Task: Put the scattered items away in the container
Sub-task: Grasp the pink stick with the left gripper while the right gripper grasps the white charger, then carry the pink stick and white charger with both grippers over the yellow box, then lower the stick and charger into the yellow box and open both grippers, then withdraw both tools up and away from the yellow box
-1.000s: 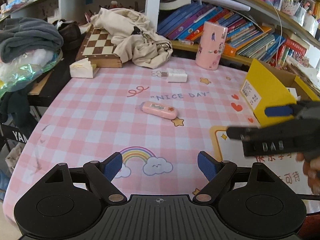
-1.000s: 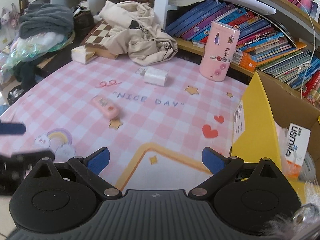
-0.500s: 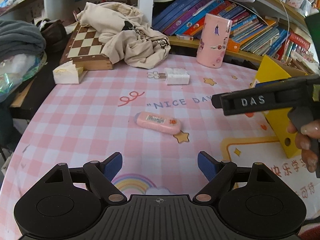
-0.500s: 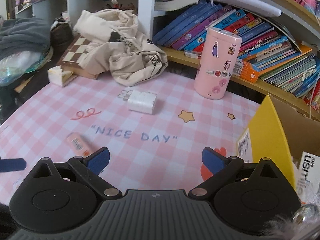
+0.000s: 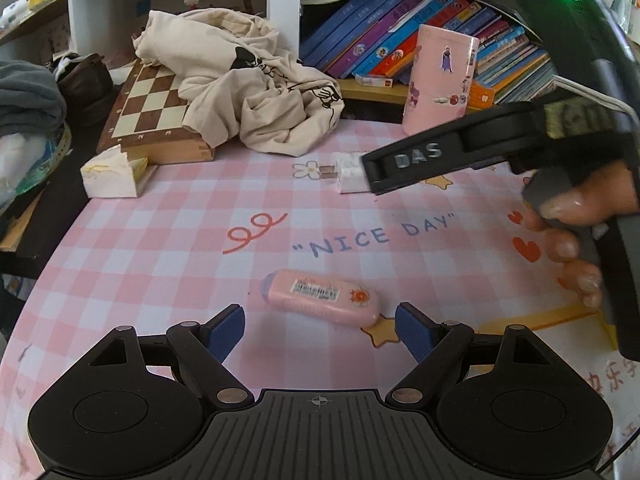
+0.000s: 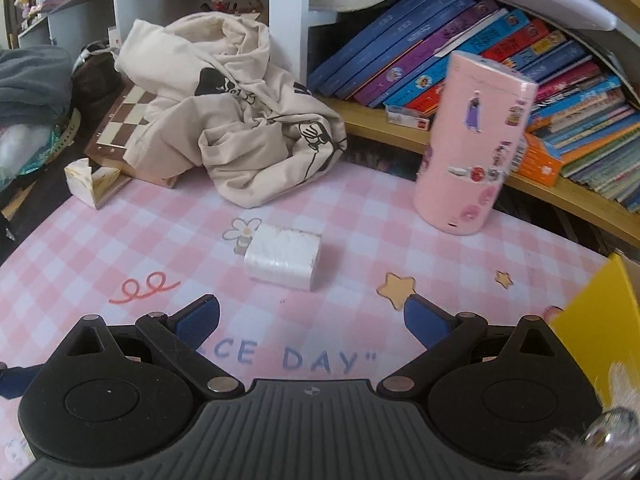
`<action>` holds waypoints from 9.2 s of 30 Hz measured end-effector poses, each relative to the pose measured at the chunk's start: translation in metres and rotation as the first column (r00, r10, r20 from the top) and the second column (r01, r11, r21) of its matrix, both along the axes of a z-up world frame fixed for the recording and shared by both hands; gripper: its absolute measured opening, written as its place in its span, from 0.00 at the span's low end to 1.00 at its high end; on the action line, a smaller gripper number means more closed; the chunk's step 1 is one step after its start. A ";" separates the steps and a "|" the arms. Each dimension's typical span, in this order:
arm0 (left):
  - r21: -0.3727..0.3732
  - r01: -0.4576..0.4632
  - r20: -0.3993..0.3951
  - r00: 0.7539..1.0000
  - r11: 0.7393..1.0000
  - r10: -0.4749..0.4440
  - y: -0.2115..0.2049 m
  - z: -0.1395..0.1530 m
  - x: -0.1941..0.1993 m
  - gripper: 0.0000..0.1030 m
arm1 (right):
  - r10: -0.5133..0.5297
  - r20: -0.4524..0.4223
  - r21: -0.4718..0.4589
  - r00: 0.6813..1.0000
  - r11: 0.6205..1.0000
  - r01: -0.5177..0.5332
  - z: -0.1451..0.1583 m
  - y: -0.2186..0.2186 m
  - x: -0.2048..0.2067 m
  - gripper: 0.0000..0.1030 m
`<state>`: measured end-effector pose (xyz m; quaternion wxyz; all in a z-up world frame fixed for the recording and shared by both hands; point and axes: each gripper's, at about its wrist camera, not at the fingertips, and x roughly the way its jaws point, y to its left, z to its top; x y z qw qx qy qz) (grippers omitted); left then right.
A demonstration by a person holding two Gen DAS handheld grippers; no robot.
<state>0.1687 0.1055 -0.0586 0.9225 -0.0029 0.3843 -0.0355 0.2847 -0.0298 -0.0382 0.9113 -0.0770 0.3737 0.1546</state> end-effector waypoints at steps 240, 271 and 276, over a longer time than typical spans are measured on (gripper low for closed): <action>0.066 0.238 0.221 0.943 0.969 -0.247 -0.297 0.090 -0.019 0.93 | 0.035 0.128 -0.085 0.991 0.996 -0.024 0.053 -0.340 -0.118 0.79; 0.051 0.201 0.181 0.962 0.978 -0.207 -0.220 0.087 -0.135 0.96 | -0.266 0.109 0.025 0.958 0.964 0.264 0.061 -0.297 -0.251 0.94; 0.053 0.186 0.183 0.964 0.981 -0.192 -0.206 0.087 -0.146 0.98 | -0.287 0.096 0.038 0.953 0.958 0.285 0.060 -0.283 -0.266 0.96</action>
